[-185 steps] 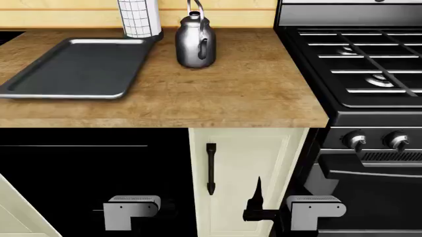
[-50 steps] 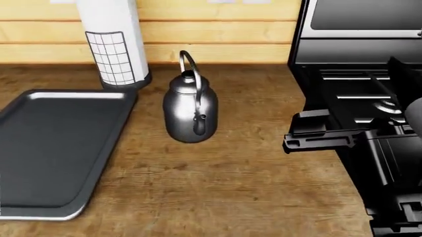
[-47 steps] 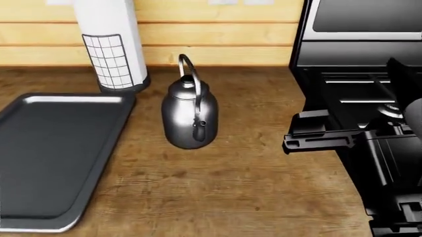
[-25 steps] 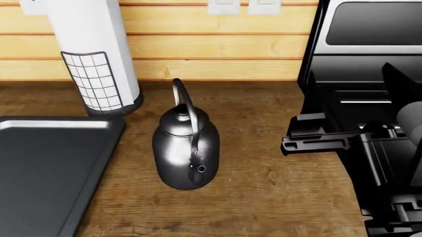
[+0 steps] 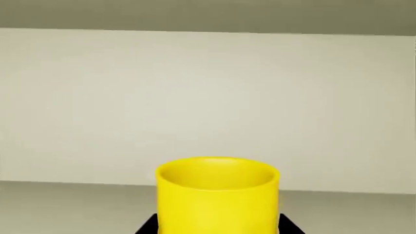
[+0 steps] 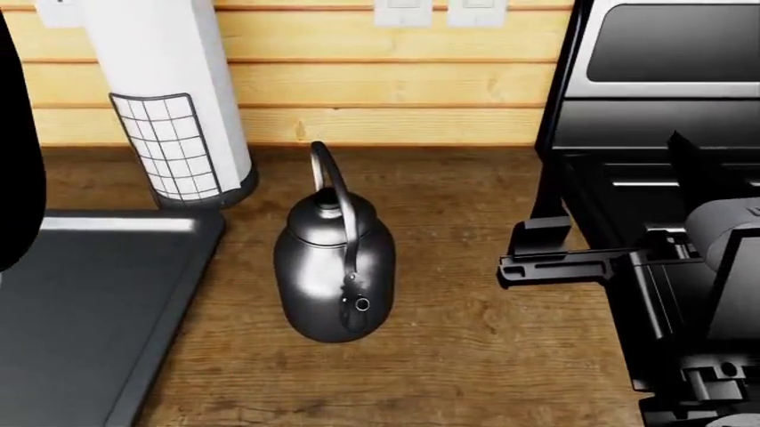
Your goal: Pick the kettle from the counter and place it on the tray. Then pick the mug from the cabinet and place it on the tray. Then close the cabinet doors.
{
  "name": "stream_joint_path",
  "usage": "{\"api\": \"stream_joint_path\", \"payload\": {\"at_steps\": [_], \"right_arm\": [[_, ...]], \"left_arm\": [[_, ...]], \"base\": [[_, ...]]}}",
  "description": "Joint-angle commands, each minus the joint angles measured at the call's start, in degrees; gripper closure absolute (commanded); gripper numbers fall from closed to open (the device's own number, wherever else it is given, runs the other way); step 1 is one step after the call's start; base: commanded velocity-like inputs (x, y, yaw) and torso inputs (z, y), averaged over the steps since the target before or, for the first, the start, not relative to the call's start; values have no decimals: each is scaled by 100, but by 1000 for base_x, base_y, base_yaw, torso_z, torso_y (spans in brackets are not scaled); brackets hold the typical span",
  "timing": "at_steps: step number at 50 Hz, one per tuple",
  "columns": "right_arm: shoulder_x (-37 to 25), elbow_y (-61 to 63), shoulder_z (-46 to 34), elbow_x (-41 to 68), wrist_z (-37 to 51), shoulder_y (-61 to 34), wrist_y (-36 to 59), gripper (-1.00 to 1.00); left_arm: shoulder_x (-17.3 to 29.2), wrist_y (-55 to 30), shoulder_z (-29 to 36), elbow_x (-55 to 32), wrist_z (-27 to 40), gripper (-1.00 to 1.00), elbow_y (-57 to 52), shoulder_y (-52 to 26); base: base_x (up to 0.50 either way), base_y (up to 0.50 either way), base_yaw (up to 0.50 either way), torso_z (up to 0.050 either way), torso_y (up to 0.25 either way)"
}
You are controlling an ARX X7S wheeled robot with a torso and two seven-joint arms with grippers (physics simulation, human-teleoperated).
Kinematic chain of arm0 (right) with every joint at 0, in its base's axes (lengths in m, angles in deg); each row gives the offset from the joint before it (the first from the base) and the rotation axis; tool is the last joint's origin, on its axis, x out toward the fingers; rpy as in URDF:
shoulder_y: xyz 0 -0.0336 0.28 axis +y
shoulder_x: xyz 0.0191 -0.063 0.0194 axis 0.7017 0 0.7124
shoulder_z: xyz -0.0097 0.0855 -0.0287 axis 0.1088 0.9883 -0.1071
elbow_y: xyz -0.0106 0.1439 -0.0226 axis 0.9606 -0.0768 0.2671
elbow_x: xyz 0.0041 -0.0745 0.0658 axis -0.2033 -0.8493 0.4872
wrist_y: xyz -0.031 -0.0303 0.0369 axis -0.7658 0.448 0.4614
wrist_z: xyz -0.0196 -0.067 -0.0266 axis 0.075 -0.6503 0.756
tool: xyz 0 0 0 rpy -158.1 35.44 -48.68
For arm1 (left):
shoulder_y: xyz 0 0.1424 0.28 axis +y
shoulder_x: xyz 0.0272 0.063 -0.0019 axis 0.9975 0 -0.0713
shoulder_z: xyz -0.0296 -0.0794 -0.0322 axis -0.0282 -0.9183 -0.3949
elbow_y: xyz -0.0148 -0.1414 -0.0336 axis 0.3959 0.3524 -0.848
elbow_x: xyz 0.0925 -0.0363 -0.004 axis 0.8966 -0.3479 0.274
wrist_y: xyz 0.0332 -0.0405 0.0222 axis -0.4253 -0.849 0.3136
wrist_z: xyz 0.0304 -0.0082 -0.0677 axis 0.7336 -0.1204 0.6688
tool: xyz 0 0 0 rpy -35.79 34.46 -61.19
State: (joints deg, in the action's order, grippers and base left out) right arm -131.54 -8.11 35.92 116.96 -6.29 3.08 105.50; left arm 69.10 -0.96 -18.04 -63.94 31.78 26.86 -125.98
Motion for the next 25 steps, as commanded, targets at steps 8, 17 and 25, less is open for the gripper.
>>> {"api": "stream_joint_path", "payload": {"at_steps": [8, 17, 25], "right_arm": [[-2, -62, -78, -213, -106, 199, -192, -100], [13, 40, -113, -72, -3, 107, -182, -100], [-35, 153, -173, 102, 215, 54, -178, -100]], "left_arm": [[223, 437, 144, -97, 108, 100, -109, 179], [368, 150, 102, -270, 77, 100, -865, -293], [468, -568, -131, -607, 200, 100, -1734, -423]], "base": [[0, 0, 0, 0, 0], [0, 0, 0, 0, 0], [-328, 0, 0, 0, 0]]}}
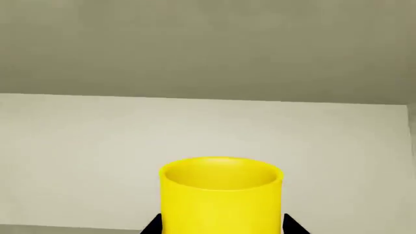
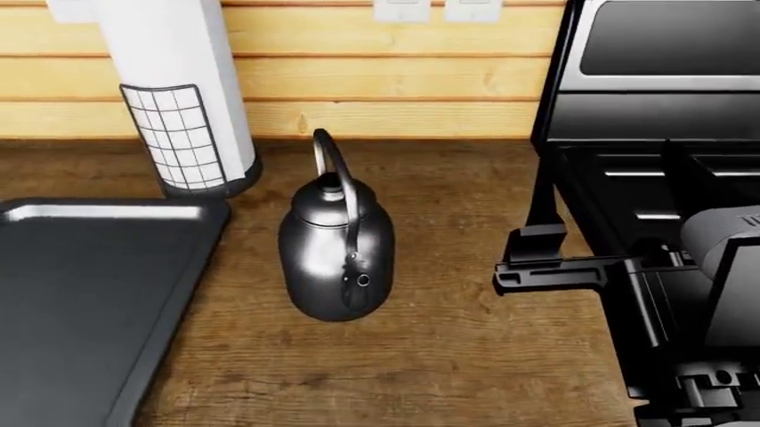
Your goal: Pick the kettle from the counter and place it on the tray. Then pick the mug from the cabinet and place it on the tray. Then close the cabinet doors.
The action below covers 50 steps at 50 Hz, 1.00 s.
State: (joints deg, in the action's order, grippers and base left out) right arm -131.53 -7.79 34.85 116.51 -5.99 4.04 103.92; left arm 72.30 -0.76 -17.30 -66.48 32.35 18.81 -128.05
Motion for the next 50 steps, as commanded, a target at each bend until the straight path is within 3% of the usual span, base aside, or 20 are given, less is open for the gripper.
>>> {"api": "stream_joint_path", "payload": {"at_steps": [1, 6, 12, 13, 17, 20, 22, 26, 31, 36, 42, 50], "right_arm": [[-54, 141, -85, 153, 208, -38, -42, -100], [-266, 172, -498, 88, 360, -159, -388, -100], [-685, 173, -1383, -70, 642, -544, -1083, -100], [-761, 174, -1560, -120, 673, -625, -1244, -100], [-954, 171, -2090, -252, 801, -868, -1610, -100], [-1007, 161, -2237, -301, 833, -907, -1728, -100], [-1014, 129, -2283, -358, 815, -865, -1784, -100], [-1030, 69, -2333, -446, 769, -787, -1868, -100], [-1027, -6, -2368, -543, 710, -691, -1961, -100], [-1027, -69, -2369, -565, 677, -651, -2032, -100], [-1035, -153, -2384, -654, 622, -565, -2131, -100], [-1007, -186, -2443, -770, 652, -542, -2070, -100]], "left_arm": [[154, -722, -255, -428, 163, 100, -1104, -205], [137, -1469, -621, -844, 340, 100, -2027, -99], [-98, -2652, -1511, -1586, 739, 100, -3385, 186], [-58, -2718, -1593, -2138, 1062, 100, -3494, 250], [156, -2707, -1921, -5447, 3540, 100, -3727, 678], [136, -2588, -1955, -7216, 4900, 100, -4073, 1228], [105, -2365, -1898, -7986, 5467, 100, -4420, 1716], [34, -2044, -1780, -8746, 5903, 100, -5039, 2578], [-111, -2032, -1724, -8988, 5879, 100, -5748, 3708], [-270, -2393, -1974, -8557, 5296, 100, -6207, 4790], [-103, -2642, -2219, -7046, 3657, 100, -6700, 5846], [609, -1908, -1757, -4863, 1723, 100, -6945, 6840]], "base": [[-500, 0, 0, 0, 0], [-500, 0, 0, 0, 0], [-417, 0, 0, 0, 0], [0, 0, 0, 0, 0], [0, 0, 0, 0, 0], [0, 0, 0, 0, 0], [0, 0, 0, 0, 0], [0, 0, 0, 0, 0], [0, 0, 0, 0, 0], [0, 0, 0, 0, 0], [0, 0, 0, 0, 0], [0, 0, 0, 0, 0]]}}
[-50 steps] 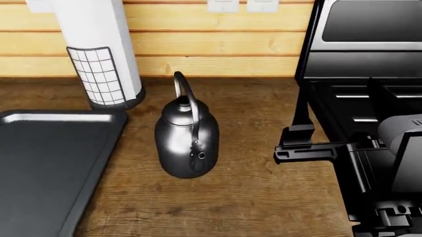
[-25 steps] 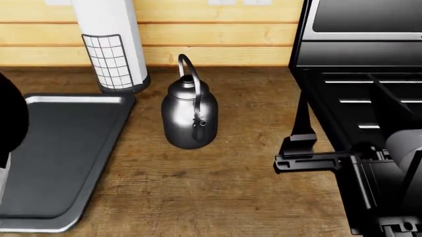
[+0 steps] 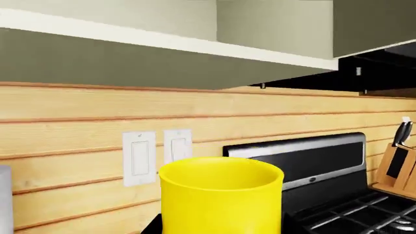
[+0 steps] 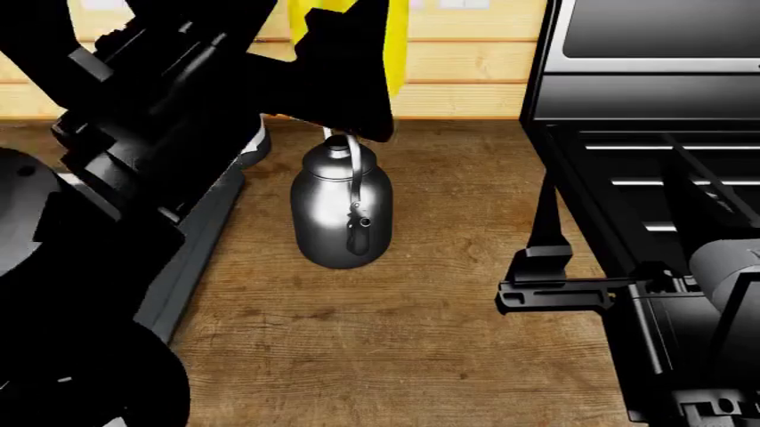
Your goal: Pick the kettle from the counter and place it on the tray. Then pick the mug from the cabinet and place it on the tray. Then close the cabinet doors.
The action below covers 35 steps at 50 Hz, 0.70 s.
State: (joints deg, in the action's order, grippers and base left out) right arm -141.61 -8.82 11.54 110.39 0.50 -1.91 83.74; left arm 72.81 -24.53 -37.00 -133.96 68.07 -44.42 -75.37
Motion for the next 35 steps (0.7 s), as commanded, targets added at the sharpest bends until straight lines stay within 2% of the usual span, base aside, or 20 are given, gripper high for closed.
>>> {"api": "stream_joint_path", "payload": {"at_steps": [1, 6, 14, 25, 35], "right_arm": [[5, -79, -125, -177, 21, 56, -28, -100], [44, -99, -168, -233, 29, 32, 56, -100], [113, -93, -219, -254, 65, -23, 169, -100], [96, -78, -233, -287, 79, -21, 160, -100], [62, -95, -236, -313, 69, 7, 109, -100]], "left_arm": [[688, 649, 309, 2179, -2051, 100, -546, 1647], [1152, 1194, 567, 3019, -2557, 100, -118, 1718], [1536, 1429, 676, 3436, -2750, 100, 228, 1431], [1787, 1672, 851, 3813, -2857, 100, 567, 1324], [1768, 2180, 1214, 4309, -3053, 100, 1045, 1456]], "base": [[0, 98, 0, 0, 0], [0, 362, 0, 0, 0], [0, 500, 0, 0, 0], [0, 500, 0, 0, 0], [0, 500, 0, 0, 0]]}}
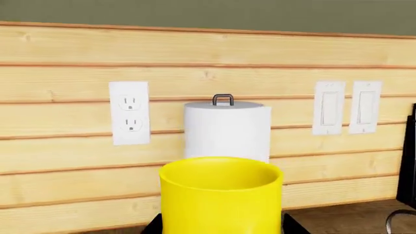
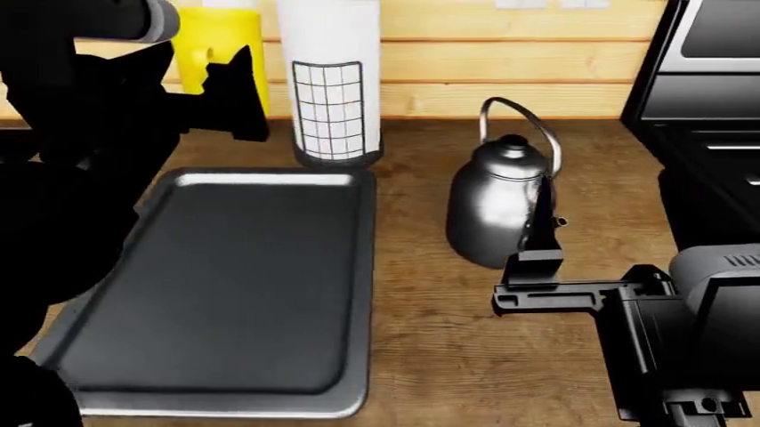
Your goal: Pick the kettle from the counter and place it on the tray. Then pick the mug from the cabinet and place it on the tray. Then close the cabinet doors.
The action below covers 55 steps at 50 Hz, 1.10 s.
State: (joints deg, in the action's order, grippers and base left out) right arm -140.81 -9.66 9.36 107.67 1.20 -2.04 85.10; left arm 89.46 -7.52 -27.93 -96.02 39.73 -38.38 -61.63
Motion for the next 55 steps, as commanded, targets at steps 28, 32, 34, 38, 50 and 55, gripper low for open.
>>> {"api": "stream_joint_path", "payload": {"at_steps": [28, 32, 34, 38, 50, 55], "right_arm": [[-119, -324, 66, -79, -311, 425, -723, -100], [-116, -365, 54, -128, -345, 481, -775, -100], [-115, -373, 50, -145, -354, 506, -797, -100], [-115, -386, 39, -175, -367, 550, -830, -100], [-85, -467, 24, -226, -423, 626, -902, -100], [-81, -472, 26, -227, -429, 636, -914, -100]], "left_arm": [[-492, 2184, 1334, 1985, -658, 100, 3165, 176], [-548, 2274, 1368, 2108, -597, 100, 3553, 192], [-565, 2273, 1406, 2160, -569, 100, 3709, 196], [-587, 2289, 1433, 2227, -513, 100, 3930, 220], [-530, 2298, 1479, 2360, -387, 100, 4200, 257], [-511, 2258, 1502, 2298, -447, 100, 4102, 339]], "base": [[0, 143, 0, 0, 0], [0, 0, 0, 0, 0], [0, 0, 0, 0, 0], [0, 0, 0, 0, 0], [0, 0, 0, 0, 1], [0, 0, 0, 0, 0]]}}
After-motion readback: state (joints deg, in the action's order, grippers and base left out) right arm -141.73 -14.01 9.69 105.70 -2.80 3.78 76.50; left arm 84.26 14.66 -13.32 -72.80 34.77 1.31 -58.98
